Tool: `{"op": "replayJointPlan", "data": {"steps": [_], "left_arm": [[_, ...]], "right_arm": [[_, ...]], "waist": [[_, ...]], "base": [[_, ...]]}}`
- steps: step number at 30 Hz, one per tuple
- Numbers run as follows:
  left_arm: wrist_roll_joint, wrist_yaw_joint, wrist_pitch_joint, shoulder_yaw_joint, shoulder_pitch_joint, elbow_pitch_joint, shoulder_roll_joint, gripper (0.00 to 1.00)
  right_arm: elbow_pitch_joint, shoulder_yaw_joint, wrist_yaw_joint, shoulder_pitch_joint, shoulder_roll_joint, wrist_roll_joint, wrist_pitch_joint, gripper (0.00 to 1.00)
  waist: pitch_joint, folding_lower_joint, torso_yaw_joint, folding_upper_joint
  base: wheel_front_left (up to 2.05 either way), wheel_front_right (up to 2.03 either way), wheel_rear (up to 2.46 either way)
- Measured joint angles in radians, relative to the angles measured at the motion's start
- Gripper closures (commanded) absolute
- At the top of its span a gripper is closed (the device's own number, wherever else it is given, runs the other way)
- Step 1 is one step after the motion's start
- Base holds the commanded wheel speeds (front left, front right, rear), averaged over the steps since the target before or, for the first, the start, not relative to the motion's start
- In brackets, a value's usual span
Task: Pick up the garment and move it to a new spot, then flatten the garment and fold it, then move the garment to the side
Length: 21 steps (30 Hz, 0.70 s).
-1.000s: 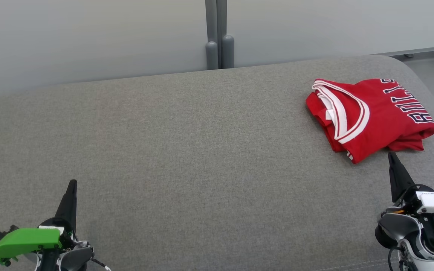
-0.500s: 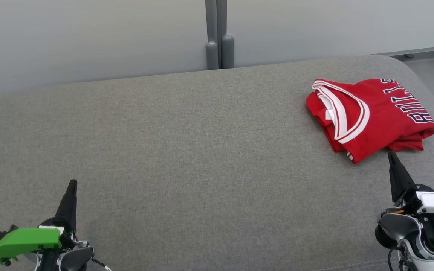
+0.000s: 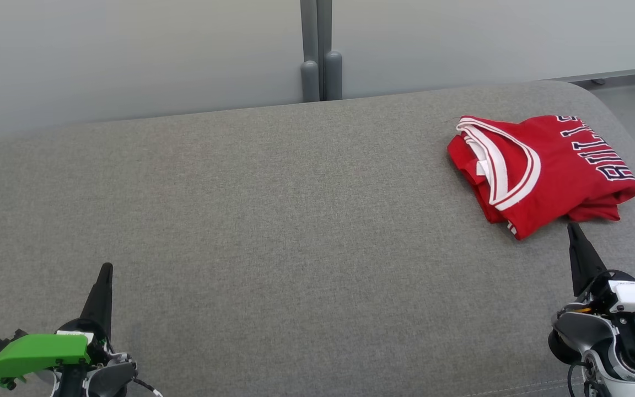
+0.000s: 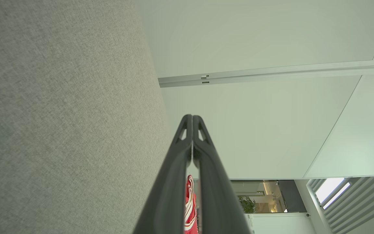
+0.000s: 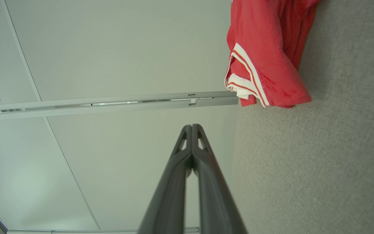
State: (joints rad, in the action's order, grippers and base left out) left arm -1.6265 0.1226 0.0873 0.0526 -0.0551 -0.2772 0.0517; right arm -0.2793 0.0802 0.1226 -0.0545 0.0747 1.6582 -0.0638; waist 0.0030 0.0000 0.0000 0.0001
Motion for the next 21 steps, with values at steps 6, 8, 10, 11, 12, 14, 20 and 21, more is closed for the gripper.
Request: {"op": "replayJointPlan", "data": {"steps": [6,8,10,11,12,14,20,21], "left_arm": [[0.0,0.0,0.0,0.0,0.0,0.0,0.0,1.0],[0.0,0.0,0.0,0.0,0.0,0.0,0.0,1.0],[0.0,0.0,0.0,0.001,0.0,0.0,0.0,1.0],[0.0,0.0,0.0,0.001,0.0,0.0,0.0,1.0],[0.0,0.0,0.0,0.001,0.0,0.0,0.0,1.0],[0.0,0.0,0.0,0.001,0.0,0.0,0.0,1.0],[0.0,0.0,0.0,0.001,0.0,0.0,0.0,1.0],[0.0,0.0,0.0,0.001,0.0,0.0,0.0,1.0]], "right_arm": [[0.0,0.0,0.0,0.0,0.0,0.0,0.0,1.0],[0.0,0.001,0.0,0.0,0.0,0.0,0.0,1.0],[0.0,0.001,0.0,0.0,-0.001,0.0,0.0,1.0],[0.0,0.001,0.0,0.0,-0.001,0.0,0.0,1.0],[0.0,0.001,0.0,0.0,-0.001,0.0,0.0,1.0],[0.0,0.001,0.0,0.0,-0.001,0.0,0.0,1.0],[0.001,0.002,0.0,0.0,-0.002,-0.003,0.0,1.0],[0.001,0.002,0.0,0.0,-0.002,-0.003,0.0,1.0]], "waist": [[0.0,0.0,0.0,0.0],[0.0,0.0,0.0,0.0],[0.0,0.0,0.0,0.0],[0.0,0.0,0.0,0.0],[0.0,0.0,0.0,0.0],[0.0,0.0,0.0,0.0],[0.0,0.0,0.0,0.0],[0.0,0.0,0.0,0.0]], "base": [[0.0,0.0,0.0],[0.0,0.0,0.0],[0.0,0.0,0.0],[0.0,0.0,0.0],[0.0,0.0,0.0],[0.0,0.0,0.0],[0.0,0.0,0.0],[0.0,0.0,0.0]]}}
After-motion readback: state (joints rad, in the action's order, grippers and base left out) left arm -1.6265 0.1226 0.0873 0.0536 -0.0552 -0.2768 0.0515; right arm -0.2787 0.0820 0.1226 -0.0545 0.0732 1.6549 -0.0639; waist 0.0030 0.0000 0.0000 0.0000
